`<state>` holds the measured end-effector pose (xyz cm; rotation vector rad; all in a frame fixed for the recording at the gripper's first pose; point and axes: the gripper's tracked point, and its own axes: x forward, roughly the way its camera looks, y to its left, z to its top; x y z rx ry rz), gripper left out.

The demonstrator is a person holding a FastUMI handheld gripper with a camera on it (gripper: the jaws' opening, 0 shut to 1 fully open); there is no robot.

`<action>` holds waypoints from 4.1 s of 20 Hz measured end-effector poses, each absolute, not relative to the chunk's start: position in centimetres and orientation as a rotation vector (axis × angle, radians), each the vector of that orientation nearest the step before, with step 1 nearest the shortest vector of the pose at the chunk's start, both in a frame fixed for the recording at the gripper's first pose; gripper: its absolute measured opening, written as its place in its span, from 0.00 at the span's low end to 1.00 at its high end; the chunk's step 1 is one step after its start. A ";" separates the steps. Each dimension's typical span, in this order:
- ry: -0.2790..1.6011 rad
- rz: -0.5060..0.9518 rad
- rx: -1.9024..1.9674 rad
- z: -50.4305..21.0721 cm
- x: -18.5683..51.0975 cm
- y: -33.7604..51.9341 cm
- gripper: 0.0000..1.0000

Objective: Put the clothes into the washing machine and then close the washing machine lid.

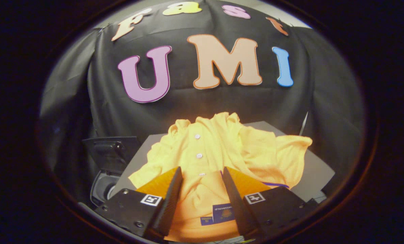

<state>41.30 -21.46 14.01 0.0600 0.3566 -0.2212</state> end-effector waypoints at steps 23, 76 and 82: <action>0.279 0.018 0.070 21.0 43.5 -4.8 0.11; 0.266 0.129 -0.024 13.7 58.5 13.8 0.92; 0.235 0.051 -0.073 13.1 62.6 13.2 0.97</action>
